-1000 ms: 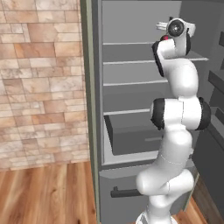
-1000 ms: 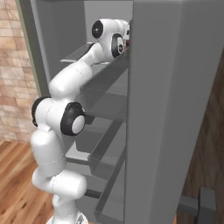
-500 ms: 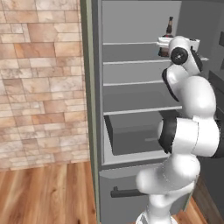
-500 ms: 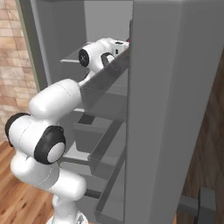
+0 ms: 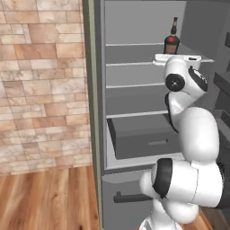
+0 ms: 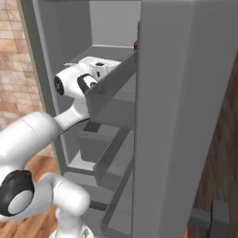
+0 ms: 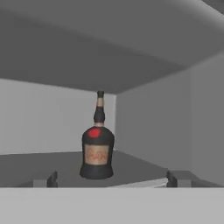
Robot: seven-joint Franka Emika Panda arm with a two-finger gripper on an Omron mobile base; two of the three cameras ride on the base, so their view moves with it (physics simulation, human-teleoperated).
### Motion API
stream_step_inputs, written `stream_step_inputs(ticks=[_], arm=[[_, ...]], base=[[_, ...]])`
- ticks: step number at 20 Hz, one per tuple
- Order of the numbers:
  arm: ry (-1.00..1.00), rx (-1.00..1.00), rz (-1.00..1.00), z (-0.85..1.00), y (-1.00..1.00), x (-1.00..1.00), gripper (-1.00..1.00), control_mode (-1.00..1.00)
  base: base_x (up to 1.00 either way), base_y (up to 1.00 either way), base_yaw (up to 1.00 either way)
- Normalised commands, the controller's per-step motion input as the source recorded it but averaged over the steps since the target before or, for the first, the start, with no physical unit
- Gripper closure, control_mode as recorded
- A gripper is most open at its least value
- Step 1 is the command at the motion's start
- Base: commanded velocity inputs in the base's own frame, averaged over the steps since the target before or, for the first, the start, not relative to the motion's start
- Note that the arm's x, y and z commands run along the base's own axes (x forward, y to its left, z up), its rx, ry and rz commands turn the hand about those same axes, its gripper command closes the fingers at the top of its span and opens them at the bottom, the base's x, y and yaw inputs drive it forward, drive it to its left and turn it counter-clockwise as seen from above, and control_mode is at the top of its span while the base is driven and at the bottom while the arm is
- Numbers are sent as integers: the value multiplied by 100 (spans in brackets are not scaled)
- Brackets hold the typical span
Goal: Place the liquors on the top shelf of the fridge to keep them out of children's reach, and place the cucumber on lower shelves for easy access.
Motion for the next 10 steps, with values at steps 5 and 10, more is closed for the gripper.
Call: stream_step_inputs(ticks=[5, 10], arm=[[14, 8, 0, 13, 5, -100, -100, -100], [15, 18, 0, 11, 8, -100, -100, -100]], base=[[0, 0, 0], [0, 0, 0]])
